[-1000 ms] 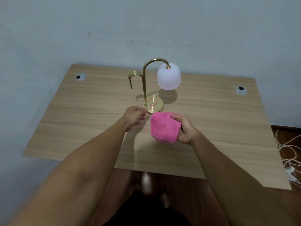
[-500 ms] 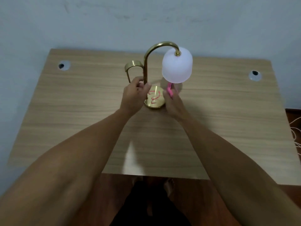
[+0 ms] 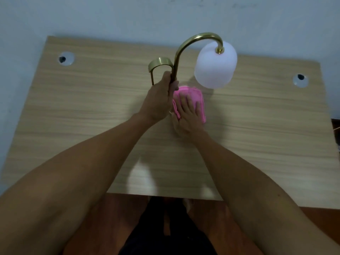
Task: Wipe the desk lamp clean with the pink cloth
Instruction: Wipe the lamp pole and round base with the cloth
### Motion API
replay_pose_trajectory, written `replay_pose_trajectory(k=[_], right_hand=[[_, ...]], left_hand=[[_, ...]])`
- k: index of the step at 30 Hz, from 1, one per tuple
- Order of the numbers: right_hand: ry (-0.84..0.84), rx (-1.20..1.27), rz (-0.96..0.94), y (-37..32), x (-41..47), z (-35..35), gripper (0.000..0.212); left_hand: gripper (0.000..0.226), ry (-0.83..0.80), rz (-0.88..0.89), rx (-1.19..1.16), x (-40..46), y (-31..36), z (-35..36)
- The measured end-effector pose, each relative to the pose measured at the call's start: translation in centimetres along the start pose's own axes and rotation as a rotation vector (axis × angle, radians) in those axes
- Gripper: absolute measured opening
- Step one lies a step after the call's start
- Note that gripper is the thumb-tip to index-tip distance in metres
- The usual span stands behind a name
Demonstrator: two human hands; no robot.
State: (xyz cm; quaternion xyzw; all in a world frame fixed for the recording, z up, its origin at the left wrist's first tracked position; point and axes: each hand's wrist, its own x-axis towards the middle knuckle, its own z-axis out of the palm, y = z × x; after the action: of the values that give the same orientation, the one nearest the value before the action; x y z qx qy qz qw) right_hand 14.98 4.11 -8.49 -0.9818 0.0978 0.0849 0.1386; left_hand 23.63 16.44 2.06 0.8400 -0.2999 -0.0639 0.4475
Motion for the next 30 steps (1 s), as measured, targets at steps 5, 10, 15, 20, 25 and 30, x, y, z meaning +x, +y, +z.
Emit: replay_pose_trajectory(k=[5,10,15,20,25,30], right_hand=[[0.008,-0.003,-0.03,0.4,1.0,-0.5,0.066],[-0.023,-0.159,-0.155,2.1,0.0,-0.5,0.065],[-0.029,-0.036,-0.06,2.3,0.0,-0.5,0.067],[-0.022,-0.073,-0.111,0.5,1.1,-0.3,0.068],[-0.049,-0.031,-0.103,2.2,-1.2,-0.3,0.065],[-0.031,0.001,-0.047,-0.5,1.6,-0.8,0.066]], left_hand=[[0.03,-0.1,0.02,0.006,0.4,0.1,-1.1],[0.029,-0.131,0.024,0.007,0.5,0.5,-1.6],[0.027,-0.165,0.03,0.023,0.5,0.8,-2.1],[0.027,-0.19,0.033,0.031,0.5,0.8,-2.4],[0.027,-0.203,0.015,0.008,0.4,0.9,-2.8],[0.027,-0.215,0.022,0.009,0.4,0.9,-2.8]])
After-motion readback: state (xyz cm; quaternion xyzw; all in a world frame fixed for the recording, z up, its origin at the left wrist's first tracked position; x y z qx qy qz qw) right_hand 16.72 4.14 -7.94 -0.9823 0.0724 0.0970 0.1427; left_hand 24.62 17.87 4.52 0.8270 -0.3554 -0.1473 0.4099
